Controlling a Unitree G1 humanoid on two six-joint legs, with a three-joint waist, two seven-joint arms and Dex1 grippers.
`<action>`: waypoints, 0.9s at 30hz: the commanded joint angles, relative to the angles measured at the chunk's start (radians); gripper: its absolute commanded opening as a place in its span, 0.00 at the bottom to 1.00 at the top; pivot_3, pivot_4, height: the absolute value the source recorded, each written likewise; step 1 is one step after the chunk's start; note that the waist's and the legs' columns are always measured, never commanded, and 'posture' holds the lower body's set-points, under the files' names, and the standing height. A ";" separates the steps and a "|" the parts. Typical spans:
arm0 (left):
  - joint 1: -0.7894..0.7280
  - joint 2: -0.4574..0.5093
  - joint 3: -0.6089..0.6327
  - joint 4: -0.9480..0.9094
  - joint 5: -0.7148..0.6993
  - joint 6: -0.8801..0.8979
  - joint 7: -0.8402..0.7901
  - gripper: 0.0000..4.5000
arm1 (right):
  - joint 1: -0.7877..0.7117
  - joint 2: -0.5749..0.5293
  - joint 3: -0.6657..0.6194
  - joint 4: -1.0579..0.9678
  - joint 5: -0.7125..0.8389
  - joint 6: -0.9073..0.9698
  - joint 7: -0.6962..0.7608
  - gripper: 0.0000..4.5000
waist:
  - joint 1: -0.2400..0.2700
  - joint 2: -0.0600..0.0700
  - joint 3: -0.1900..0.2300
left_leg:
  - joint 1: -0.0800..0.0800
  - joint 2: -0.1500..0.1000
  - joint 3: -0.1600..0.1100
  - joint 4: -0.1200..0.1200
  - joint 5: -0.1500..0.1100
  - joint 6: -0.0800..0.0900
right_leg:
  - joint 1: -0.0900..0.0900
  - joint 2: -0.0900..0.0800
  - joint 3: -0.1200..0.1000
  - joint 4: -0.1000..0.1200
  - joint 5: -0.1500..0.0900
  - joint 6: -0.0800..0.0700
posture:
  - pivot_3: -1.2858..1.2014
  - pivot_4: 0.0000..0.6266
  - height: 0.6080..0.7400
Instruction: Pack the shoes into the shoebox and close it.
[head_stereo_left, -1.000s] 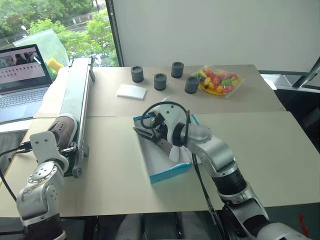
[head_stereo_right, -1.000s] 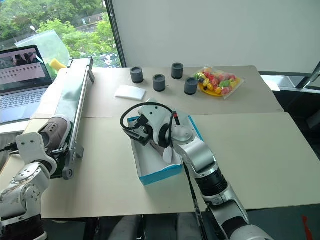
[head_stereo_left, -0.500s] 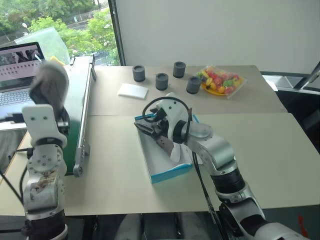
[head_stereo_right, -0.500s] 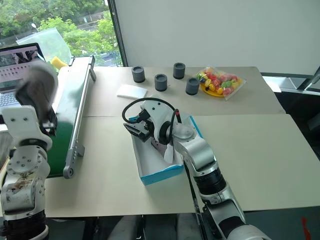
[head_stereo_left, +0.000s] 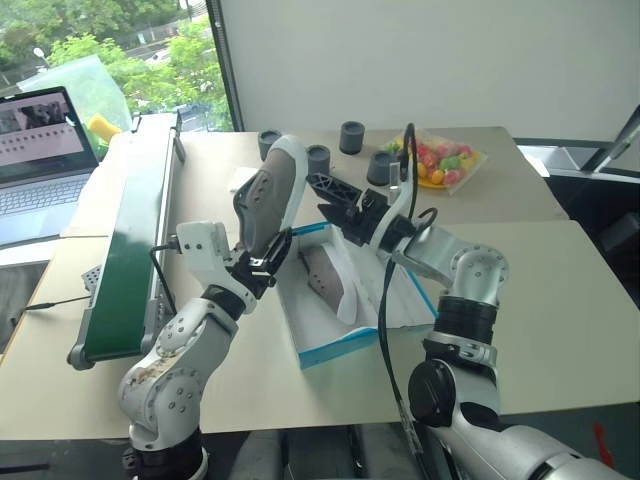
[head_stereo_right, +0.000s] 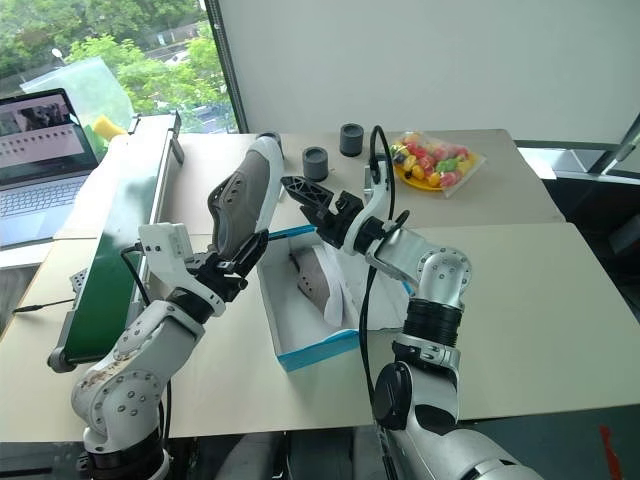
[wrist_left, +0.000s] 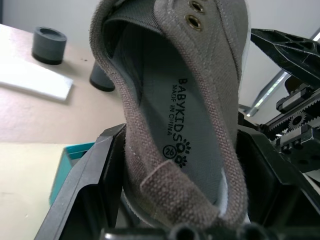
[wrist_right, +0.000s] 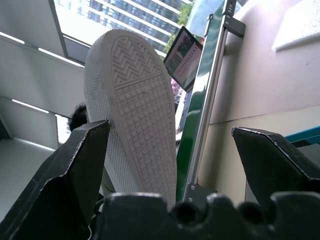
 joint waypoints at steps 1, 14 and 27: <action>-0.027 -0.004 -0.001 -0.031 -0.091 0.027 0.015 0.63 | -0.050 0.096 0.038 -0.043 0.104 -0.009 -0.061 1.00 | 0.001 0.000 0.000 | 0.000 0.000 0.000 0.001 0.000 0.000 | 0.001 0.000 0.000 0.000 0.000 0.000 | 0.52 0.24 1.00; -0.075 0.070 0.014 0.052 -0.090 0.010 0.060 0.63 | 0.035 0.048 0.172 -0.140 0.332 -0.056 -0.180 1.00 | 0.013 0.000 0.000 | 0.000 -0.001 0.000 0.003 0.000 0.000 | 0.002 0.000 -0.001 -0.001 0.000 0.001 | 0.52 0.24 1.00; -0.126 0.070 -0.116 -0.008 -0.092 0.020 0.056 0.63 | 0.065 -0.024 0.328 -0.162 0.238 -0.065 -0.139 1.00 | 0.015 0.000 0.000 | -0.001 -0.001 0.000 0.003 0.000 0.000 | 0.002 0.000 -0.001 -0.001 0.000 0.001 | 0.52 0.24 1.00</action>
